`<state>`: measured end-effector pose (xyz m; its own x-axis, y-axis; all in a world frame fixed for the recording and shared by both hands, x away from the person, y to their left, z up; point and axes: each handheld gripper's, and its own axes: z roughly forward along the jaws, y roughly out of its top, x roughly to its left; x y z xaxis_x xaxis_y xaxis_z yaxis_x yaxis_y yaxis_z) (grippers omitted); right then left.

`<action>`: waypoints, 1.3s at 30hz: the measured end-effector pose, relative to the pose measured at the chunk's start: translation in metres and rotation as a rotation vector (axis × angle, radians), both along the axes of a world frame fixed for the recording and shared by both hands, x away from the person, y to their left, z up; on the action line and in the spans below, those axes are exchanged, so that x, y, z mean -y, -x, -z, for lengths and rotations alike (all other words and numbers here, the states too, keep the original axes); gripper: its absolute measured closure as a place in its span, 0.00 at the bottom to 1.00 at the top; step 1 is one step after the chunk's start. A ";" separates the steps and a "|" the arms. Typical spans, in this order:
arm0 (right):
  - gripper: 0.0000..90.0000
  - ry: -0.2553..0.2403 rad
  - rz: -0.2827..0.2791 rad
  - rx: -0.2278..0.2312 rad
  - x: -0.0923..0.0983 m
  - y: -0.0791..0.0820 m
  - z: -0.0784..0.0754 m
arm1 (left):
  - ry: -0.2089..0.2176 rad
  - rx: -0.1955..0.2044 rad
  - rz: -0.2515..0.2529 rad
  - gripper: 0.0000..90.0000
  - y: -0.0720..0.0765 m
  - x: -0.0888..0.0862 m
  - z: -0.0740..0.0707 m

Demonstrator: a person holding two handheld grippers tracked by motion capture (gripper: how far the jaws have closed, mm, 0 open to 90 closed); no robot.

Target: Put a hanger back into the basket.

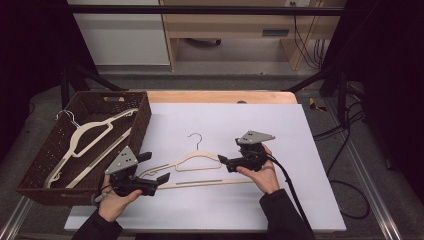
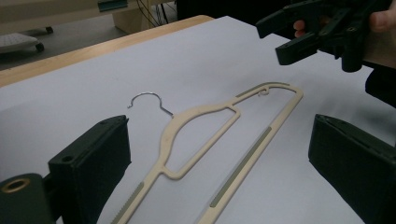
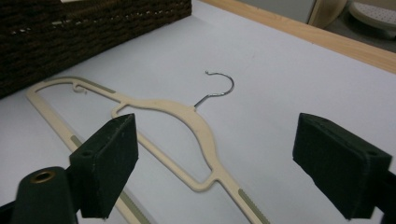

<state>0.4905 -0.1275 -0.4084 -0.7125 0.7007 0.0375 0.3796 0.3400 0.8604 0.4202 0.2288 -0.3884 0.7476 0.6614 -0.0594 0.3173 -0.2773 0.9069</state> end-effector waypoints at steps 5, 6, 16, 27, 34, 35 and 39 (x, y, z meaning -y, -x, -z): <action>0.21 0.045 -0.015 -0.023 -0.017 -0.017 0.012 | 0.007 -0.006 -0.008 0.06 -0.002 -0.002 0.001; 0.22 0.050 -0.011 -0.034 -0.021 -0.021 0.014 | 0.007 -0.006 -0.007 0.06 -0.002 -0.003 0.001; 0.36 0.145 -0.011 -0.100 -0.051 -0.051 0.043 | 0.005 -0.013 -0.007 0.06 -0.003 -0.003 0.001; 0.59 0.189 -0.058 -0.156 -0.054 -0.065 0.065 | -0.009 -0.013 0.001 0.06 -0.004 0.001 0.002; 0.72 0.213 -0.077 -0.159 -0.057 -0.062 0.068 | -0.014 -0.017 0.000 0.06 -0.005 0.002 0.003; 0.74 0.215 -0.084 -0.158 -0.057 -0.062 0.068 | -0.017 -0.018 0.002 0.06 -0.004 0.003 0.004; 0.79 0.226 -0.093 -0.153 -0.058 -0.060 0.068 | -0.020 -0.022 0.007 0.06 -0.004 0.006 0.005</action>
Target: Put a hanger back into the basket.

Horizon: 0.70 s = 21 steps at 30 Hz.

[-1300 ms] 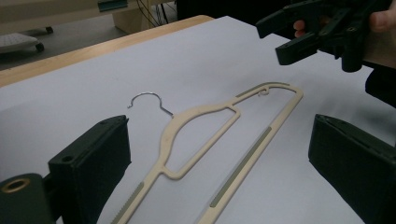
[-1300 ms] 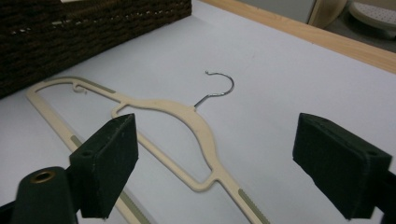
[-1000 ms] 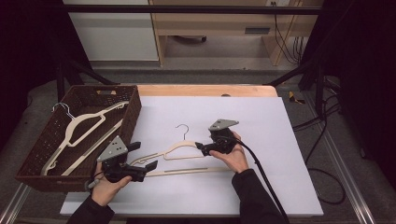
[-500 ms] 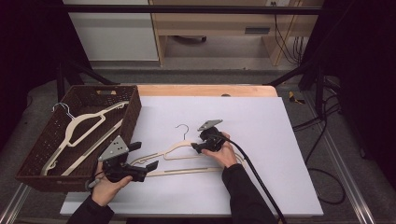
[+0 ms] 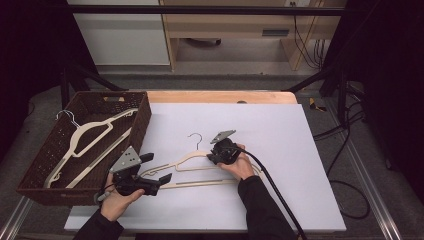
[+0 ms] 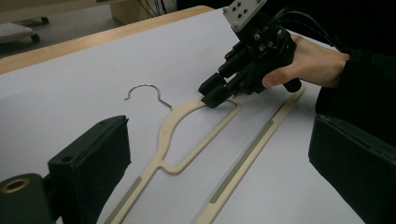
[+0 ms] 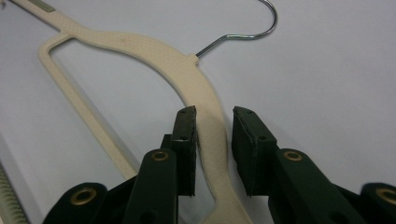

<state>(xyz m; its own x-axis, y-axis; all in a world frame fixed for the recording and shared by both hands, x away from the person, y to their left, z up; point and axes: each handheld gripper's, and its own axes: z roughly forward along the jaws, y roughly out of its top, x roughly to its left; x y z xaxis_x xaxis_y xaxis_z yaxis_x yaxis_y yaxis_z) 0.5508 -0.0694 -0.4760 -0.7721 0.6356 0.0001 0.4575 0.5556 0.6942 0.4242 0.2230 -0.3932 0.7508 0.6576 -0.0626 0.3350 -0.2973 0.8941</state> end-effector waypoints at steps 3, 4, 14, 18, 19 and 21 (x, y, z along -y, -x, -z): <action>0.83 -0.003 -0.001 -0.019 0.001 -0.001 -0.001 | -0.004 -0.004 0.003 0.06 0.000 0.002 0.001; 0.83 -0.003 -0.010 -0.019 0.001 -0.001 -0.001 | -0.005 -0.005 0.003 0.06 0.000 0.003 0.001; 1.00 -0.036 -0.021 -0.009 0.011 -0.002 -0.006 | -0.056 -0.036 0.022 0.06 -0.019 0.027 0.005; 1.00 -0.079 -0.053 0.001 0.018 0.000 -0.019 | -0.085 -0.057 0.024 0.07 -0.032 0.041 0.007; 1.00 -0.076 -0.043 0.003 0.017 0.002 -0.019 | -0.082 -0.063 0.026 0.07 -0.034 0.043 0.008; 0.98 -0.075 -0.038 0.002 0.016 0.003 -0.017 | -0.083 -0.069 0.028 0.08 -0.035 0.045 0.010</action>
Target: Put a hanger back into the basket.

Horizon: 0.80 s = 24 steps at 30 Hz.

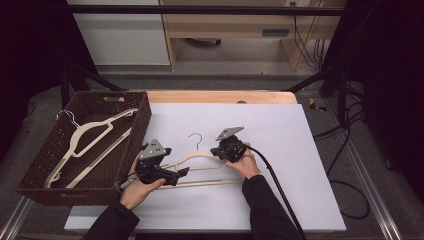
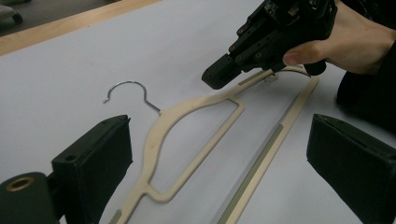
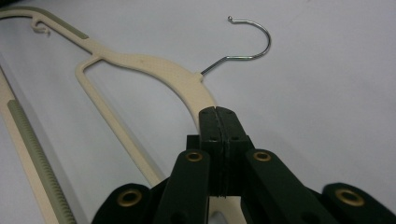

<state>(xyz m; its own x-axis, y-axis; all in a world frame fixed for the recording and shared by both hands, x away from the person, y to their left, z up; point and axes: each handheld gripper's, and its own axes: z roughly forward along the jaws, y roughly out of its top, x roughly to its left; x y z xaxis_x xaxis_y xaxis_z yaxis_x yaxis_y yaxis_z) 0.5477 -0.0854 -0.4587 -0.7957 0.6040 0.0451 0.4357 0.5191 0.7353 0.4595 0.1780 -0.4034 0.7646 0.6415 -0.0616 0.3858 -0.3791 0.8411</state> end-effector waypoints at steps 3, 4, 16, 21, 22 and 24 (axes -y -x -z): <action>0.81 0.010 0.007 -0.024 -0.005 -0.002 0.007 | 0.005 0.001 0.000 0.08 0.001 -0.002 0.000; 0.79 0.019 0.010 -0.036 -0.006 -0.002 0.009 | 0.013 0.003 0.001 0.08 0.002 -0.004 -0.001; 0.86 0.110 0.019 -0.034 -0.012 0.003 0.014 | 0.036 0.005 -0.009 0.08 0.002 -0.006 -0.001; 0.87 0.098 -0.003 -0.032 -0.010 0.002 0.014 | 0.032 -0.018 -0.018 0.09 -0.007 -0.004 0.003; 0.87 0.098 0.000 -0.033 -0.009 0.002 0.014 | 0.032 -0.020 -0.021 0.09 -0.008 -0.003 0.003; 0.88 0.095 -0.013 -0.023 -0.007 0.002 0.014 | 0.029 -0.024 -0.029 0.09 -0.011 -0.003 0.004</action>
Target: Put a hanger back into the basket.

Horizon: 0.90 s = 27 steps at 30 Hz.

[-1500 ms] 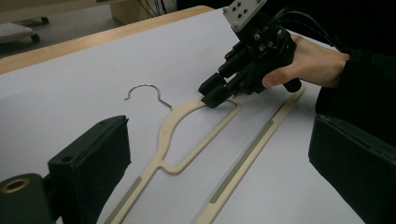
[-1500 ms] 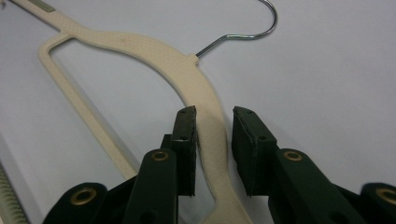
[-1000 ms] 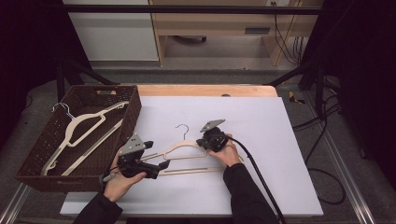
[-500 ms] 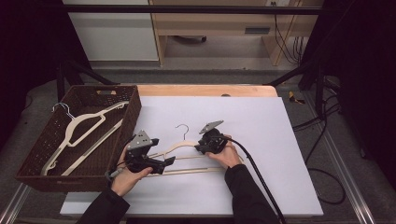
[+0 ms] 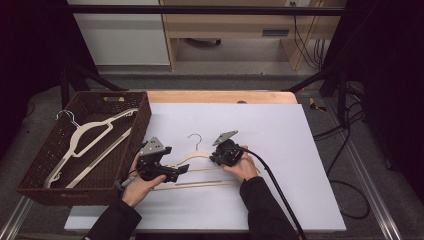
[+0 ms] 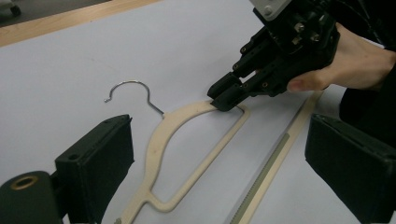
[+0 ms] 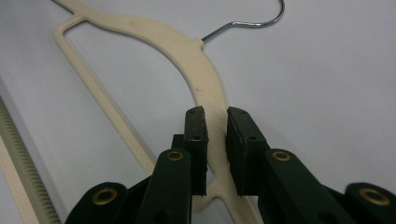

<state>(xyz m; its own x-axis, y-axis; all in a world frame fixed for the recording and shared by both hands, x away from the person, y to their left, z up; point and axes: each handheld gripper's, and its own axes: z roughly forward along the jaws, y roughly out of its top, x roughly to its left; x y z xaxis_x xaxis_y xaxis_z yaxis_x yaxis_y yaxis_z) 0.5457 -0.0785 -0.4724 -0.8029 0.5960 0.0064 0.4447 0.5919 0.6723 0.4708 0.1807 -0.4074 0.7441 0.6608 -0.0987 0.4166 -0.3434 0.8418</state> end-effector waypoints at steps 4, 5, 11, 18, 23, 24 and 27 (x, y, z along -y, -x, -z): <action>1.00 -0.041 -0.005 0.069 0.005 0.002 -0.014 | -0.003 -0.009 -0.008 0.09 -0.004 -0.001 0.002; 1.00 -0.025 -0.006 0.068 0.004 0.002 -0.015 | 0.002 -0.009 -0.011 0.09 -0.004 -0.001 0.002; 0.83 -0.093 0.015 0.032 -0.001 -0.004 -0.005 | 0.015 0.010 0.008 0.09 0.002 -0.003 -0.002; 0.68 -0.063 0.018 0.008 -0.015 -0.013 0.006 | 0.033 0.021 0.010 0.09 0.005 -0.005 -0.005; 0.81 -0.045 -0.006 0.023 -0.017 -0.011 0.005 | 0.041 0.020 0.003 0.09 0.004 -0.007 -0.005; 0.81 -0.052 -0.007 0.015 -0.016 -0.012 0.006 | 0.041 0.020 0.004 0.09 0.004 -0.007 -0.006; 0.77 -0.082 -0.002 -0.007 -0.012 -0.013 0.005 | 0.043 0.021 0.008 0.09 0.006 -0.007 -0.006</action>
<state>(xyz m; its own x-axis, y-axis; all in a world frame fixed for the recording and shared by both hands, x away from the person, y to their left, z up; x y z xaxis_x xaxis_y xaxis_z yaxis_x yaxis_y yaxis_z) 0.5588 -0.0663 -0.4776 -0.8038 0.5917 0.0611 0.4486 0.5354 0.7156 0.4651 0.1878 -0.4014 0.7517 0.6501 -0.1110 0.3960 -0.3103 0.8642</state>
